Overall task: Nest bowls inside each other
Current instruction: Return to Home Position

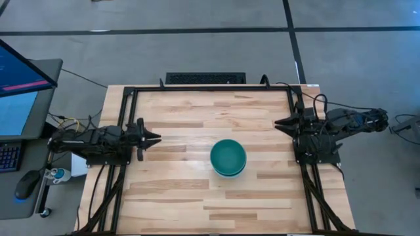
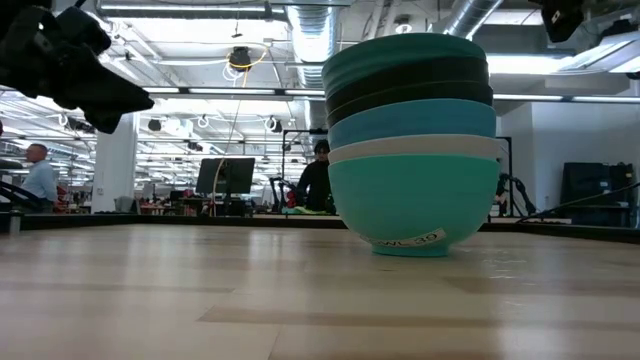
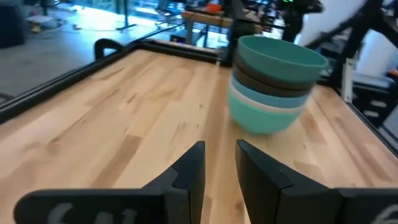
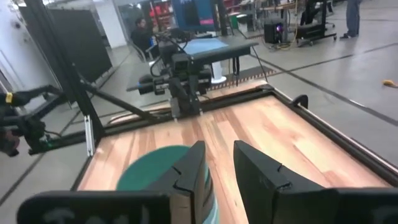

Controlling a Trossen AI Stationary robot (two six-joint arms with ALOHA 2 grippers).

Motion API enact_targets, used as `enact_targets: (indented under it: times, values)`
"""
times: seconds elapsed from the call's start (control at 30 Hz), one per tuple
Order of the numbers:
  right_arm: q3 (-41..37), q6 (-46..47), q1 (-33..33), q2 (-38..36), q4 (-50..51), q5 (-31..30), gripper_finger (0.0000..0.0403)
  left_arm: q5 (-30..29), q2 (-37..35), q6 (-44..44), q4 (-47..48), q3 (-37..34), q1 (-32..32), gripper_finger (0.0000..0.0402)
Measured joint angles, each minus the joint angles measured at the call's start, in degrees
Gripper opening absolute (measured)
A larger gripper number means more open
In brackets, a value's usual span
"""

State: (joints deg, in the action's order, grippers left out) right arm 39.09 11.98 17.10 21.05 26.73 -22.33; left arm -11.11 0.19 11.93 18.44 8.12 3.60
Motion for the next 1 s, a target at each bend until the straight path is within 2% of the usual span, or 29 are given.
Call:
enact_targets:
  times: [0.23,0.57,0.9,1.0]
  values:
    - [0.0,-4.46,0.0,0.01,0.73,1.97,0.0107,7.2,0.0,-4.31,0.32,0.0,-1.25,0.008]
    - [-0.6,-5.94,0.0,-2.06,-0.25,4.3,0.0107,6.8,0.0,-6.54,-0.69,0.0,-3.43,0.008]
    - [-18.44,-3.56,0.0,-19.04,-10.08,5.42,0.0107,7.49,-0.02,-4.71,-4.73,0.0,-4.23,0.008]
    - [-21.93,-2.65,0.0,-20.92,-10.67,5.31,0.0107,7.49,0.02,-3.78,-4.44,0.0,-4.23,0.008]
